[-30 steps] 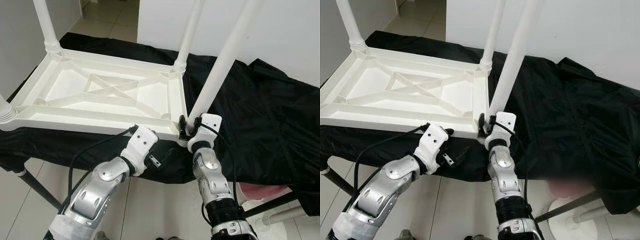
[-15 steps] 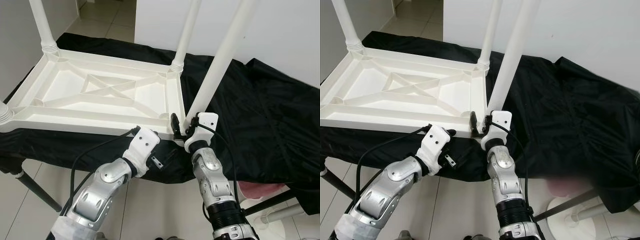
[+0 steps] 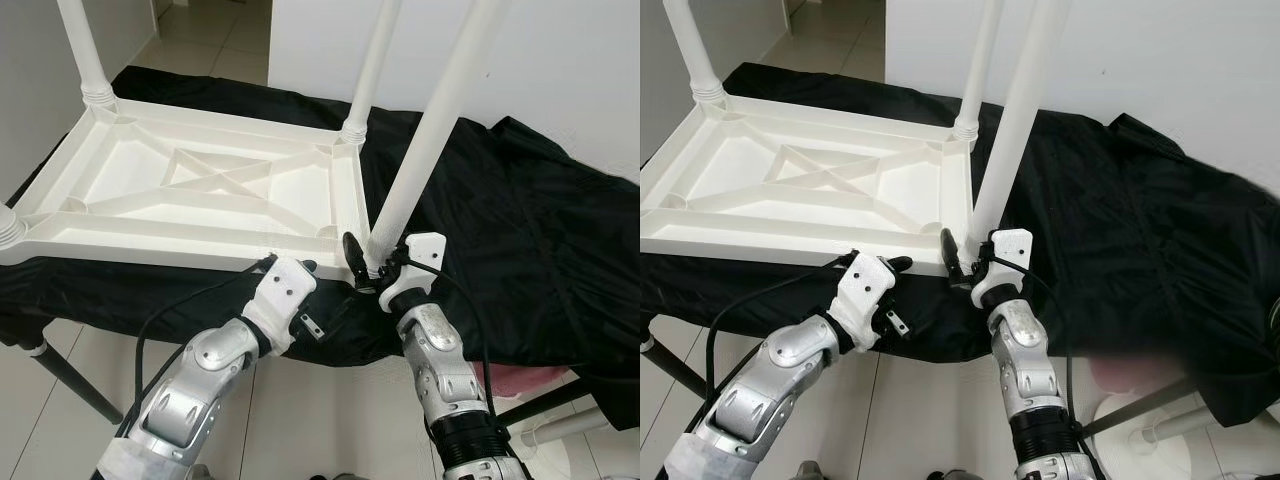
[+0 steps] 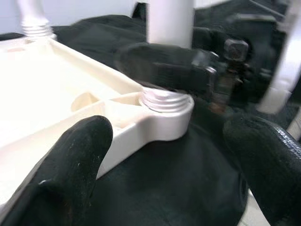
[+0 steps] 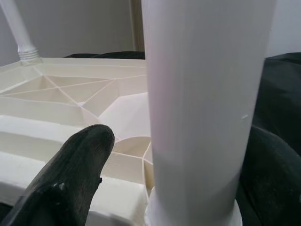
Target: Building children table
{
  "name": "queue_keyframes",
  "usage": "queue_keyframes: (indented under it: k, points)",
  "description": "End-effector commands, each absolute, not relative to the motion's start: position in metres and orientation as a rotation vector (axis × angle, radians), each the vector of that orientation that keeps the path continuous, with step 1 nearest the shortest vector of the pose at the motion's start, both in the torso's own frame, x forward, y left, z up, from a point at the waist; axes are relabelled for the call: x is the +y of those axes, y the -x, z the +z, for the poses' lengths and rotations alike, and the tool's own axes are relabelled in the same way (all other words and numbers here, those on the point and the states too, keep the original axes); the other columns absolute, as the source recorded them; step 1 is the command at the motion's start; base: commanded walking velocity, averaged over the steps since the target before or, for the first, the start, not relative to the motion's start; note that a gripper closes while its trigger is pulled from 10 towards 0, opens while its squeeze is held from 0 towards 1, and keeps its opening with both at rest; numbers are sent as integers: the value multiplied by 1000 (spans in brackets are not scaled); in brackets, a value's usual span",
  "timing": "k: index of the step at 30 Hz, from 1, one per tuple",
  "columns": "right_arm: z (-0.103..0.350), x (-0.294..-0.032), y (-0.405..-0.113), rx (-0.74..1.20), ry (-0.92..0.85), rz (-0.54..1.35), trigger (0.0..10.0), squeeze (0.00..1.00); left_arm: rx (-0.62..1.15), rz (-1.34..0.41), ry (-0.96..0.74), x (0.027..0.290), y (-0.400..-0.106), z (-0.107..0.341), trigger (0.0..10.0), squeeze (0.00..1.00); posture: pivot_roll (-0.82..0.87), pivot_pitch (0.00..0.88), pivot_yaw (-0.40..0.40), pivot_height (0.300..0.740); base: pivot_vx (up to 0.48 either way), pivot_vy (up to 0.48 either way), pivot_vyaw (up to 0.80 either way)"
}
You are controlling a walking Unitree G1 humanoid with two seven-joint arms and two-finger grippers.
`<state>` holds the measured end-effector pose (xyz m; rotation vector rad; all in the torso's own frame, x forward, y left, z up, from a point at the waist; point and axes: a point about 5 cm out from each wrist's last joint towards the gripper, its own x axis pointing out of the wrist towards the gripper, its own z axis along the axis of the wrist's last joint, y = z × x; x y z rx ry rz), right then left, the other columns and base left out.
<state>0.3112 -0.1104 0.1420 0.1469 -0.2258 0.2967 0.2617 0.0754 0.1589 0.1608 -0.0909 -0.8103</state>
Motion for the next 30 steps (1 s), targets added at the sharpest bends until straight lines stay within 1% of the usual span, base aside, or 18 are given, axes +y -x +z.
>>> queue_keyframes:
  k: [1,3,4,5,6,12,13,14,18,20,27,29,30]
  points:
    - [137,-117,-310,-215,-129,280,10000,0,-85,-870,-157,74,-259,156,10000,1000,76,78,-145,740,0,0,0]
    - [136,-119,-310,-214,-117,283,10000,0,-89,-858,-166,75,-261,157,10000,1000,74,81,-143,740,0,0,0]
    - [136,-121,-310,-213,-116,290,10000,0,-90,-841,-177,76,-262,157,10000,933,73,83,-141,740,0,0,0]
    - [136,-121,-310,-213,-116,290,10000,0,-90,-841,-177,76,-262,157,10000,933,73,83,-141,740,0,0,0]
    - [136,-123,-311,-214,-108,316,10000,0,-93,-839,-193,76,-262,156,10000,0,72,85,-138,740,0,0,0]
    - [137,-130,-314,-214,-85,398,10000,0,-88,-858,-200,74,-260,155,10000,0,65,93,-131,740,0,0,0]
    - [138,-132,-316,-211,-56,444,10000,0,-85,-872,-202,72,-258,154,10000,0,62,94,-125,740,0,0,0]
    - [138,-132,-316,-211,-56,444,10000,0,-85,-872,-202,72,-258,154,10000,0,62,94,-125,740,0,0,0]
    - [141,-137,-325,-193,19,554,10000,0,-82,-904,-205,70,-256,154,10000,0,61,92,-117,740,0,0,0]
    - [141,-138,-327,-186,31,570,10000,0,-83,-909,-206,69,-255,154,10000,0,61,92,-117,740,0,0,0]
    - [141,-137,-333,-164,58,620,10000,0,-83,-938,-210,67,-253,154,10000,0,66,88,-115,740,0,0,0]
    - [141,-132,-338,-142,96,686,10000,0,-85,-966,-218,65,-251,155,10000,0,70,83,-117,740,0,0,0]
    - [141,-132,-338,-142,96,686,10000,0,-85,-966,-218,65,-251,155,10000,0,70,83,-117,740,0,0,0]
